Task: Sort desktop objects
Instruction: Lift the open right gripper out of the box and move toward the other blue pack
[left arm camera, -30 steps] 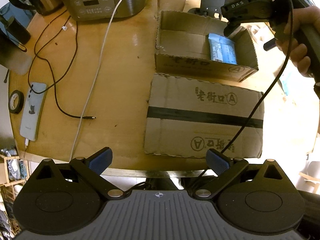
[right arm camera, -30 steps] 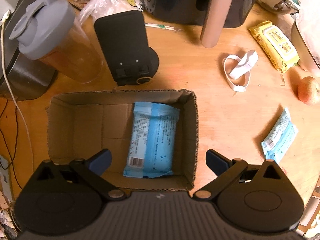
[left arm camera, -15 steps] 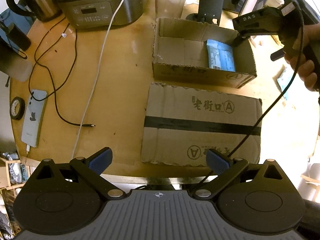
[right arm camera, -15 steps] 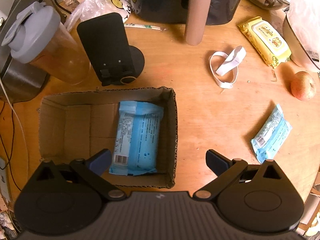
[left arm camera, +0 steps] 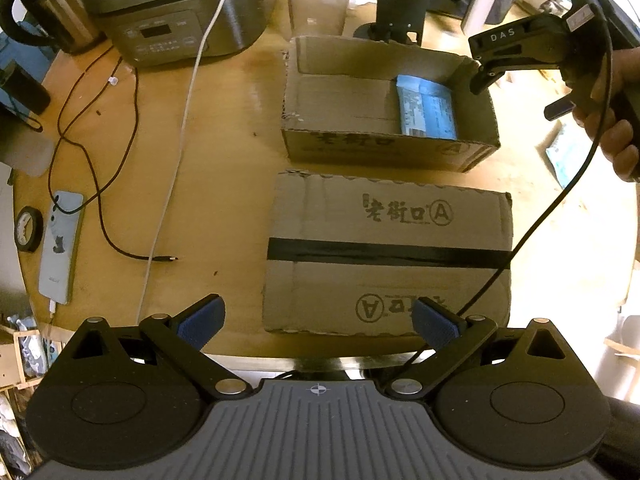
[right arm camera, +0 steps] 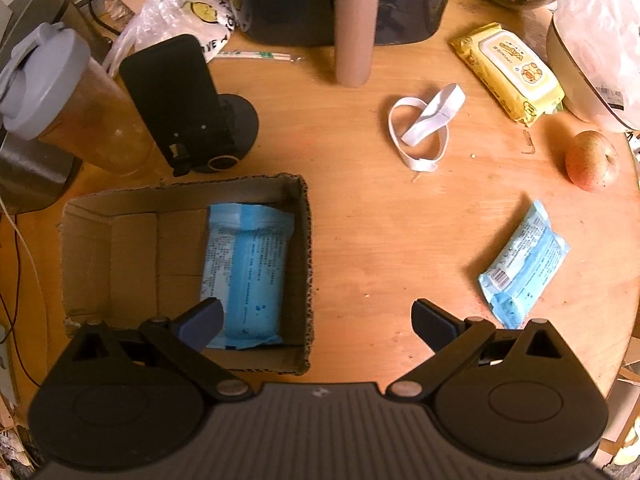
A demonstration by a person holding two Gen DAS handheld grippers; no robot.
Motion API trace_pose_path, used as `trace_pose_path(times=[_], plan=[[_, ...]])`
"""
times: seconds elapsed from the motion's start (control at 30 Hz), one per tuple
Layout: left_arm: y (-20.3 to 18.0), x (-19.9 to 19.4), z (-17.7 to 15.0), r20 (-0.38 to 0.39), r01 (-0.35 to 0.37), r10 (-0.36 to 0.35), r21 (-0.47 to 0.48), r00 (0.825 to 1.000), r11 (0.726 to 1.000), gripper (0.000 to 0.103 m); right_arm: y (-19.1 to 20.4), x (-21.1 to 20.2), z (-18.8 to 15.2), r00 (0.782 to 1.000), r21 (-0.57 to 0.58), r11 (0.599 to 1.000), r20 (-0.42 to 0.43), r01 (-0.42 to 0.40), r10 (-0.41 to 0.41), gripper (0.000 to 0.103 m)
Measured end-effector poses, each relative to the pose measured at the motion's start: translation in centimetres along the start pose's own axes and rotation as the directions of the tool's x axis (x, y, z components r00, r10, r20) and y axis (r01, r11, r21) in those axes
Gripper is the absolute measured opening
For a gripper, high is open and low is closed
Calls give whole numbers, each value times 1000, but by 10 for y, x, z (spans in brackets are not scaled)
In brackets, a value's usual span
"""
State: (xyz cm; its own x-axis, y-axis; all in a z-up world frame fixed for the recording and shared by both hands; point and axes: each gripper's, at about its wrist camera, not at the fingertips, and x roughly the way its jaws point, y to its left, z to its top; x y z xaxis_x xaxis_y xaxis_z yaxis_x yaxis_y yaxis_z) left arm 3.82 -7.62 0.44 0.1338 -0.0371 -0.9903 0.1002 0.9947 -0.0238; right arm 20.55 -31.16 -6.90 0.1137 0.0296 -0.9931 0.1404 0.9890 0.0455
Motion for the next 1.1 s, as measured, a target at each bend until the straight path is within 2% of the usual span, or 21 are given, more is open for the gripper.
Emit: trace_pose_path(times=[1.1], plan=[[-20, 2, 2, -9, -6, 7, 35, 1000, 999, 103, -50, 4, 0, 1000, 19, 1000, -1, 14, -14, 103]])
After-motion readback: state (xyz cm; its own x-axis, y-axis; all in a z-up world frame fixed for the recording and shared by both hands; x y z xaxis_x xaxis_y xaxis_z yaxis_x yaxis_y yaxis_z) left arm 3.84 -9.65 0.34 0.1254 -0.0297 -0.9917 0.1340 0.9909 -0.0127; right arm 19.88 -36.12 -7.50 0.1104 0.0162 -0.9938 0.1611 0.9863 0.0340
